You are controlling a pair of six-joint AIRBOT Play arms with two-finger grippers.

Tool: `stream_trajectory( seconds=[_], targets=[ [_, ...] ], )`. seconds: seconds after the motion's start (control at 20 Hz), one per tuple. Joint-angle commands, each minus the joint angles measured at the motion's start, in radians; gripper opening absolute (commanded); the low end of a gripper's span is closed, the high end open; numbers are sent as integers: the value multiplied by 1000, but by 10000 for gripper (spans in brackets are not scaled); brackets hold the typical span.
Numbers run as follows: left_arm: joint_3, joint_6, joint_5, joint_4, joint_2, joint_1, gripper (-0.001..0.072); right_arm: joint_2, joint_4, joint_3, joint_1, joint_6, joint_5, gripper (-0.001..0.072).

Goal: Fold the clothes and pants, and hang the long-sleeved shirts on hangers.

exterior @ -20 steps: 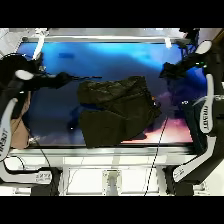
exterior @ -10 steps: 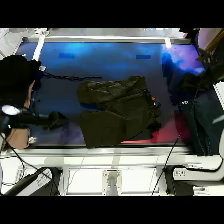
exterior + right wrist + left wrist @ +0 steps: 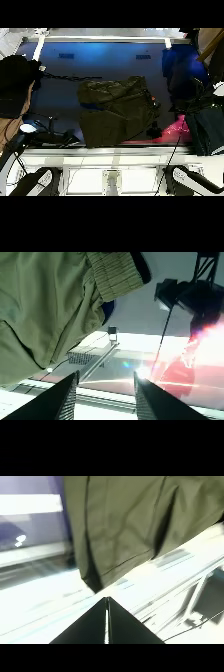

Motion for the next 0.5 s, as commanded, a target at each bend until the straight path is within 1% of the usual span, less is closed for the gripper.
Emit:
stream_trajectory(
  seconds=[0.0,0.05,0.1,0.35,0.45],
  targets=[
    [-14,-21,48,37,5,-84,334,13,2,-27,0,-19,-14,395],
    [-13,-58,90,37,5,-117,654,13,3,-27,0,-22,-13,395],
    [-13,-105,127,37,5,-145,665,13,3,-27,0,-22,-10,395],
    [-23,-194,236,41,4,-255,654,13,2,-27,0,-26,-9,395],
    [-26,-216,267,37,4,-308,654,13,2,-27,0,-26,-14,395]
  ],
)
